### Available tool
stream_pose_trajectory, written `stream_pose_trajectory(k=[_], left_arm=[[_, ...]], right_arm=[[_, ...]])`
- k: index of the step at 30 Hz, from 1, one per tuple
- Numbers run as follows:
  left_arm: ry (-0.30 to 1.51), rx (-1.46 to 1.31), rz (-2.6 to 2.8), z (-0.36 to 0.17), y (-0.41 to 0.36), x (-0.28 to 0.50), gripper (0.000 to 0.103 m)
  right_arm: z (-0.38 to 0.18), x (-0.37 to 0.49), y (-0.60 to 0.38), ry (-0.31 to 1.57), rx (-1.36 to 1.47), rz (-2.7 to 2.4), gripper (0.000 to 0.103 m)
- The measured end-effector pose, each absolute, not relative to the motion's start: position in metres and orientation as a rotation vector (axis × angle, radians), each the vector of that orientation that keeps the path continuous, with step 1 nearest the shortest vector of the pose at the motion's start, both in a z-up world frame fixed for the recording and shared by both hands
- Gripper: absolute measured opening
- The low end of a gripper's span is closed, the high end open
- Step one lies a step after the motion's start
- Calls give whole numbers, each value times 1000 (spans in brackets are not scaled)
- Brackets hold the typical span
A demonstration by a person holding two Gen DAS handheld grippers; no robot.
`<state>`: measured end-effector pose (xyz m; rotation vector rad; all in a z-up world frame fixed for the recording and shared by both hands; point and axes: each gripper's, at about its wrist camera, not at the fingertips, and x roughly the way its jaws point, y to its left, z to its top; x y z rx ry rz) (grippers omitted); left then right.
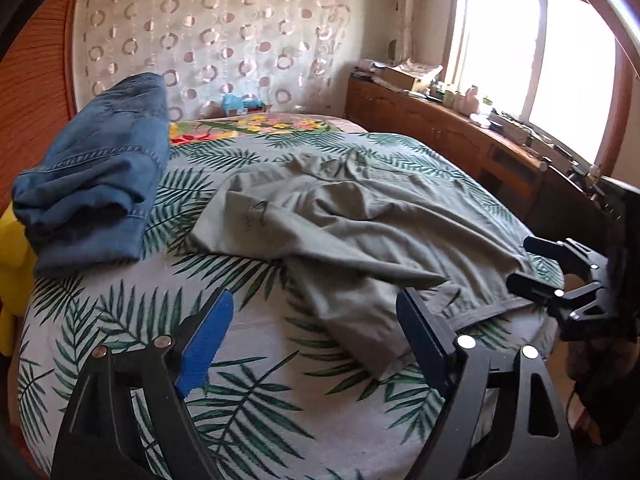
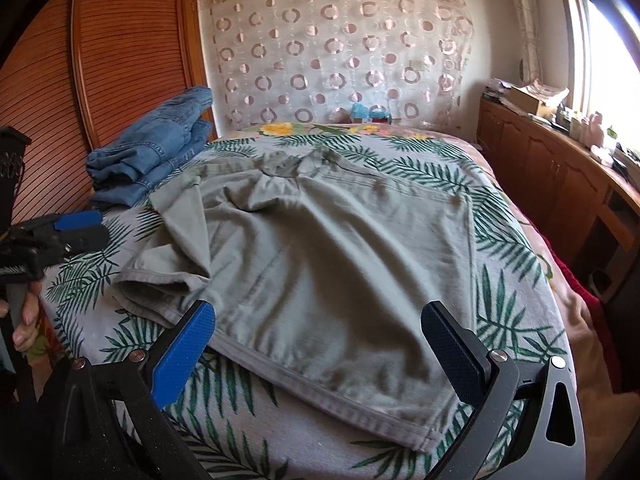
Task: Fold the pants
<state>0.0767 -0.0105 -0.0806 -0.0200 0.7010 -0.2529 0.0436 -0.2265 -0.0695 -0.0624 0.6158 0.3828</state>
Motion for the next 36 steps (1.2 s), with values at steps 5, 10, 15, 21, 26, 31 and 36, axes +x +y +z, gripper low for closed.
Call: stream_pose_trajectory(k=[5, 10, 15, 21, 26, 31, 36], left_arm=[[729, -17, -215, -92, -7, 79, 84], [779, -1, -209, -106, -7, 80, 84], [800, 23, -205, -116, -11, 76, 84], [809, -1, -205, -119, -7, 77, 84], [803, -2, -202, -119, -6, 75, 84], [794, 1, -201, -119, -6, 74, 84], [792, -12, -199, -117, -5, 75, 84]], right_arm=[[-69, 47, -211, 621, -75, 455, 76], [-69, 55, -193, 632, -93, 507, 60], [-70, 65, -184, 655, -80, 554, 54], [-79, 78, -180, 710, -97, 571, 44], [-85, 84, -176, 747, -91, 605, 38], [-83, 90, -170, 762, -88, 617, 32], [-79, 87, -166, 712, -83, 608, 10]])
